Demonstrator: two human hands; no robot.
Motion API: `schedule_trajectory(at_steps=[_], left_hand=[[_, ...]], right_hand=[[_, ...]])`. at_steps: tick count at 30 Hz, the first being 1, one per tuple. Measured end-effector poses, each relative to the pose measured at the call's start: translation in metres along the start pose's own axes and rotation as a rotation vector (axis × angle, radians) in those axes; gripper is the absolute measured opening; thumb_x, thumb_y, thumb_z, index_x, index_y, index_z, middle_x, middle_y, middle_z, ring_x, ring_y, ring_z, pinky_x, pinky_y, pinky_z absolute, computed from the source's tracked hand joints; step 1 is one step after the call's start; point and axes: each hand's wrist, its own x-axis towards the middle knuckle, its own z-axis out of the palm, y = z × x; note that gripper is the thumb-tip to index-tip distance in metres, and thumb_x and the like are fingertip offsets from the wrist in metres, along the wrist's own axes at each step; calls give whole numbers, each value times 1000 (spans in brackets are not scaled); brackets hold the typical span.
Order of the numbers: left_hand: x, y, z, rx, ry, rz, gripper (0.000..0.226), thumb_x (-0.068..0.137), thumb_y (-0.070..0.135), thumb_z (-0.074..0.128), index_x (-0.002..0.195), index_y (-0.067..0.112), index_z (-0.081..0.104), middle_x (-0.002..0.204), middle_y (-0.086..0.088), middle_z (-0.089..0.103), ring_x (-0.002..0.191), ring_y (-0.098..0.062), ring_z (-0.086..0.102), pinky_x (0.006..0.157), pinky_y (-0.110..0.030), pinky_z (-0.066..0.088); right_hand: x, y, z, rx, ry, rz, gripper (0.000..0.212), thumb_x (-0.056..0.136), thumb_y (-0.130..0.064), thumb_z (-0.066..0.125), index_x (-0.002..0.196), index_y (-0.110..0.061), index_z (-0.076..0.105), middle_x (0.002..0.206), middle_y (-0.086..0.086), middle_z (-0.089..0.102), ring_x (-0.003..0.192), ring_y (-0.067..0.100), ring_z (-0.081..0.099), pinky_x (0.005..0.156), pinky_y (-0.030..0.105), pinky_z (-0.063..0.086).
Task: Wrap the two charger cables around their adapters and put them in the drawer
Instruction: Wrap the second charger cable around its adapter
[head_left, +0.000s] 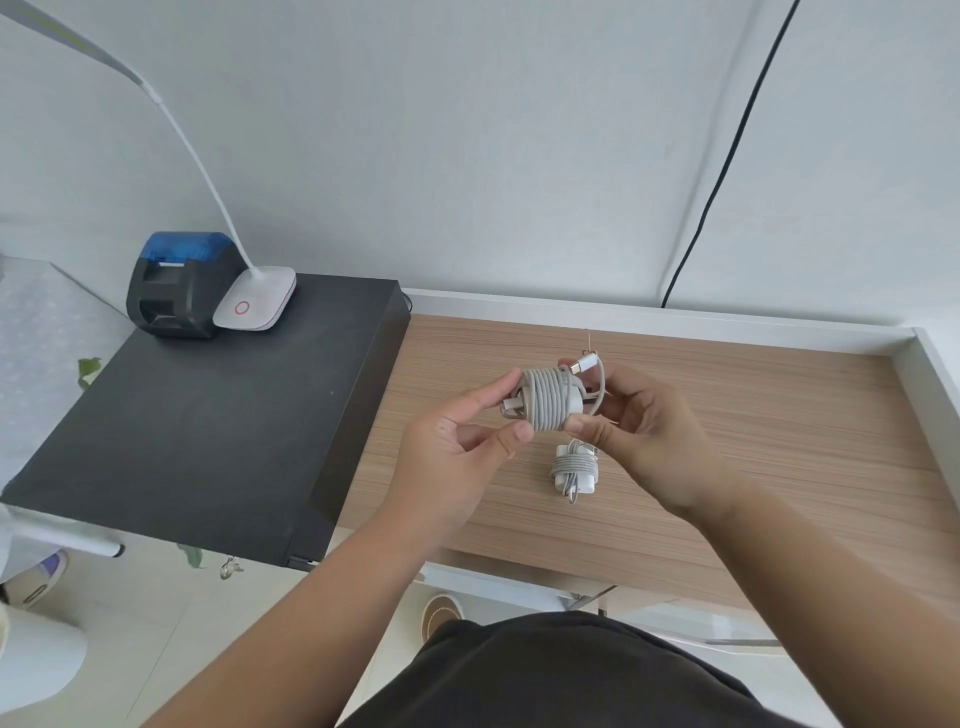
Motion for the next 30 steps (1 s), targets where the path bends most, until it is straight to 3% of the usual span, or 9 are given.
schedule_trajectory(at_steps=[3, 10, 12, 14, 16, 19, 22, 26, 30], left_hand=[[1, -1, 0, 79, -27, 80, 48, 85, 11, 72, 123, 39, 58, 110, 18, 69, 86, -22, 73, 82, -34, 59], [7, -4, 4, 293, -22, 264, 46, 92, 14, 66, 133, 30, 53, 117, 4, 63, 91, -6, 67, 71, -14, 53], [8, -6, 7, 219, -27, 175, 47, 92, 15, 64, 131, 38, 53, 117, 5, 66, 87, -6, 66, 75, -19, 55], [9, 0, 7, -37, -61, -55, 47, 89, 14, 68, 126, 40, 58, 120, 10, 66, 93, -10, 68, 77, -23, 56], [13, 7, 2, -264, -110, -254, 44, 81, 23, 71, 123, 32, 63, 119, 11, 69, 99, -13, 70, 73, -24, 56], [17, 12, -1, -402, -138, -415, 39, 73, 33, 69, 110, 20, 69, 97, 2, 76, 83, -11, 72, 65, -21, 57], [16, 7, 1, -508, -136, -506, 33, 71, 30, 71, 101, 15, 72, 87, -1, 74, 72, -6, 66, 61, -17, 57], [9, 1, 7, -587, -151, -536, 35, 72, 36, 68, 99, 14, 74, 99, -7, 73, 82, -12, 68, 67, -21, 58], [2, -2, 18, -552, -177, -515, 51, 81, 49, 55, 120, 18, 64, 119, -11, 70, 100, -20, 69, 74, -30, 58]], right_hand=[[0, 1, -1, 0, 10, 7, 52, 68, -45, 81, 112, -20, 66, 113, 20, 65, 103, 48, 58, 95, 60, 46], [1, 0, 0, 22, 29, -3, 40, 73, -30, 79, 112, -26, 67, 111, 9, 70, 102, 33, 65, 94, 46, 52], [2, 0, -2, 3, 34, -11, 45, 71, -38, 81, 111, -26, 67, 110, 9, 70, 104, 39, 63, 94, 48, 52], [1, 2, -4, -35, 43, -15, 40, 73, -28, 79, 111, -21, 66, 109, 11, 69, 103, 40, 62, 92, 50, 53], [0, 3, -6, -66, 36, -23, 38, 75, -16, 75, 110, -15, 64, 108, 12, 68, 101, 38, 63, 89, 47, 55], [0, 3, -6, -122, -20, -60, 40, 76, -29, 78, 113, -20, 64, 108, 9, 68, 101, 30, 65, 87, 43, 55], [1, 0, -6, -179, -57, -87, 43, 74, -36, 78, 114, -27, 66, 107, 5, 67, 99, 28, 66, 86, 48, 56], [-2, 1, -3, -177, -70, -85, 44, 74, -34, 78, 115, -21, 66, 108, 3, 66, 101, 28, 66, 87, 52, 55], [-7, 4, 0, -181, -26, -110, 40, 75, -31, 78, 113, -25, 67, 111, 2, 66, 101, 28, 65, 85, 49, 56]])
